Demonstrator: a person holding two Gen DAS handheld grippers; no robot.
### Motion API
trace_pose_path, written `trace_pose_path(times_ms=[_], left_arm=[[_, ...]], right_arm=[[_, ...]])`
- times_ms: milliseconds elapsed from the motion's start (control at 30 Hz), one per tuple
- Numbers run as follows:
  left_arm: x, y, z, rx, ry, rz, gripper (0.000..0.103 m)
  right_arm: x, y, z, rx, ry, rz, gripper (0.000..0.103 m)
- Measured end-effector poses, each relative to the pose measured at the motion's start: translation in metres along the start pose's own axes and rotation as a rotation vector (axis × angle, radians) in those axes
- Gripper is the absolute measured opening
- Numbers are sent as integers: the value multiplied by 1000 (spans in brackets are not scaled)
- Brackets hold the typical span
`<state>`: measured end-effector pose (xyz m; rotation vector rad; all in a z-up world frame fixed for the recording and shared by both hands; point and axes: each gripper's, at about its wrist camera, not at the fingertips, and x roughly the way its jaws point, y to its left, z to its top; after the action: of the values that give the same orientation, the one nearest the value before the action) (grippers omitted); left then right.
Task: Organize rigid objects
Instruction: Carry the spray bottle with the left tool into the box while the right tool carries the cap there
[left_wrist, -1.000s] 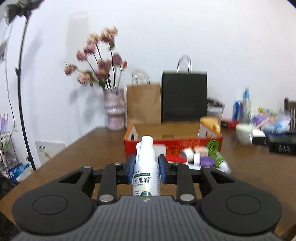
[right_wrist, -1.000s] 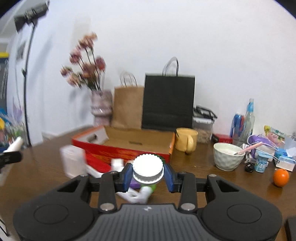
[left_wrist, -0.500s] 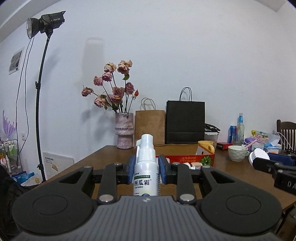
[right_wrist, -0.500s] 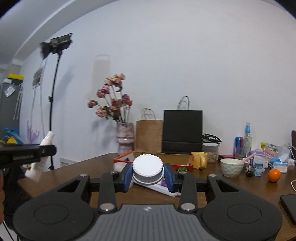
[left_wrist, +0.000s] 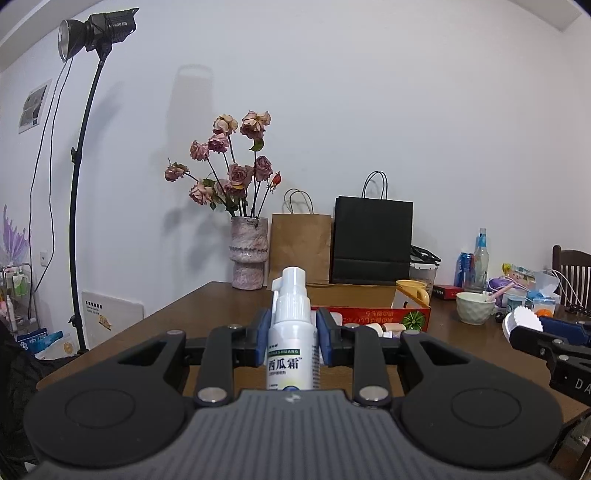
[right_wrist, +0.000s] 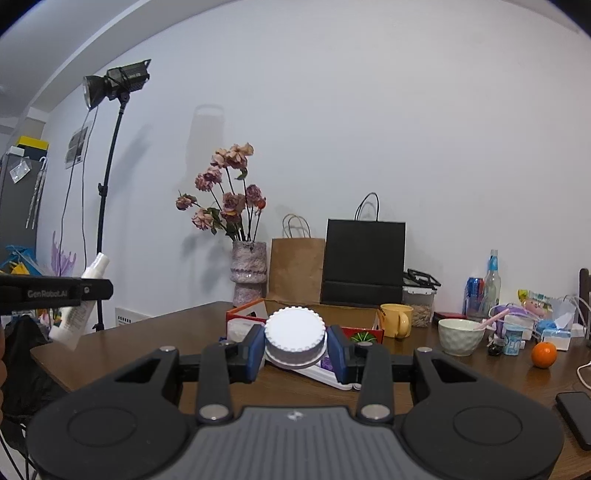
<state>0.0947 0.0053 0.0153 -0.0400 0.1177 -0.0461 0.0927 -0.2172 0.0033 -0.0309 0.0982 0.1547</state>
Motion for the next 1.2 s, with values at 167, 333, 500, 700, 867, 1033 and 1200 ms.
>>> trace_pose_path(times_ms=[167,333,500,700,867,1033,1200], left_arm=[[34,1,17,-7,0,-13,28],[101,5,53,-17,38,-72,28],[195,10,112,6,128,-185,28],[326,15,159,-51,360,-253,28],[439,13,152,-63,548,-224,28],[532,5,118,-47,689,-158,28],[602,-7,71,1,807,-95,28]], right_arm=[[36,-11,15,-8,0,18,36],[94,-38,60,32,-10,79,36],[171,-79,117,100,40,144,36],[293,-127,173,131,204,173,36],[411,-161,174,212,428,191,36],[509,-175,137,223,608,141,36],[581,-181,84,186,757,67,35]])
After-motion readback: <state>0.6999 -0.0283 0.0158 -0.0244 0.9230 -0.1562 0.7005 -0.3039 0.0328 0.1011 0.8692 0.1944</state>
